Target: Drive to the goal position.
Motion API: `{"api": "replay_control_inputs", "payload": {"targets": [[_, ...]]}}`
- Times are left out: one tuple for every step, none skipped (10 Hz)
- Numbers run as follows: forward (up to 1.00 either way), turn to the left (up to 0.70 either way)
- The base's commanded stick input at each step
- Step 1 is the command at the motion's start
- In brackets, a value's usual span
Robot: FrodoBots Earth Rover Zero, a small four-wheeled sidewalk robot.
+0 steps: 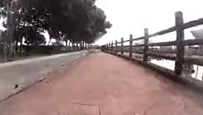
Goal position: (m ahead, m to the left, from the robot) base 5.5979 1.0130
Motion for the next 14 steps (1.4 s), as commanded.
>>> {"api": "replay_control_inputs", "payload": {"targets": [[1.00, 0.00], [1.00, 0.00], [1.00, 0.00], [1.00, 0.00], [1.00, 0.00], [1.00, 0.00], [1.00, 0.00], [1.00, 0.00], [1.00, 0.00], [1.00, 0.00], [1.00, 0.00], [1.00, 0.00], [1.00, 0.00], [1.00, 0.00]]}}
